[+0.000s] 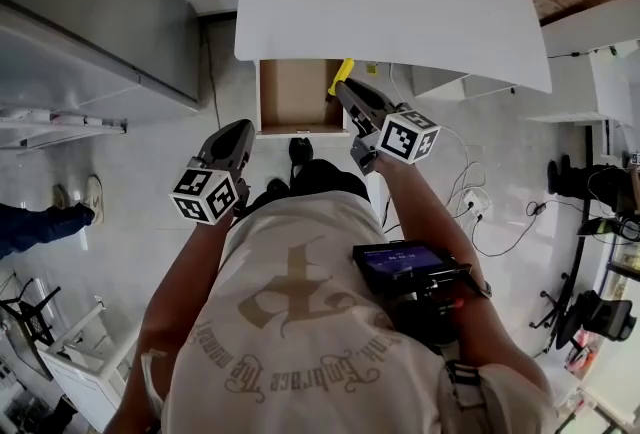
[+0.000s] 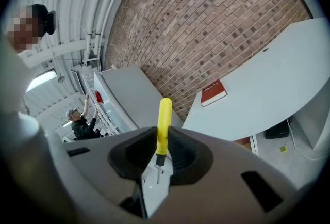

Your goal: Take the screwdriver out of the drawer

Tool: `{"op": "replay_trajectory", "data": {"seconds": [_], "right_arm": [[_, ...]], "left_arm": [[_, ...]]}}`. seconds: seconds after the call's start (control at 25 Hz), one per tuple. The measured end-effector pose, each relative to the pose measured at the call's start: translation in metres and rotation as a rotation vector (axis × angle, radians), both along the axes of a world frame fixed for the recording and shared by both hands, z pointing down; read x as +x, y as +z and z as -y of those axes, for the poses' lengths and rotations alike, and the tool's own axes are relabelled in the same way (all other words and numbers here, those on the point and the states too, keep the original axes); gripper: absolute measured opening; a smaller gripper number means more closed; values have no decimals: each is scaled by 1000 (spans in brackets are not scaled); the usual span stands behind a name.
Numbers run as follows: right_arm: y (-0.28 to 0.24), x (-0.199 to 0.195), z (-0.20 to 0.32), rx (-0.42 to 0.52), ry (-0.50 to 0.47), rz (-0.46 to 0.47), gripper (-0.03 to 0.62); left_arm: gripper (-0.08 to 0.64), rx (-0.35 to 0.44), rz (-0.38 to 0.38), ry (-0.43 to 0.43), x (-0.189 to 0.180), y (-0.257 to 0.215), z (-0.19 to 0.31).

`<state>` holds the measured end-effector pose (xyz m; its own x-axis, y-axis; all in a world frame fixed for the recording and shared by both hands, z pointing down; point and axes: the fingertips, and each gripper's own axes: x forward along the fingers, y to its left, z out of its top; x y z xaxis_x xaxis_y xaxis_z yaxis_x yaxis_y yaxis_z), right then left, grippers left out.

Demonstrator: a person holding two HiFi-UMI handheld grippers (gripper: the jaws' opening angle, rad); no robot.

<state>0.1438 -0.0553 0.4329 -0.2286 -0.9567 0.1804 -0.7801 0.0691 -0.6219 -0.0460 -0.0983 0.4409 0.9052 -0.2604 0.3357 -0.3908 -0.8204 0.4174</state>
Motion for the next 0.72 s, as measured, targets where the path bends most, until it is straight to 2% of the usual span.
{"op": "replay_trajectory", "data": {"seconds": [0.28,0.72], "right_arm": [[-17,-10,-12,20,-35,-26,54],[-30,-22,-13,57,9,-23,54]], "left_arm": [[9,11,-16,-1,3,-10,-5],[9,31,-32,-3,-16,-20,-3]]}}
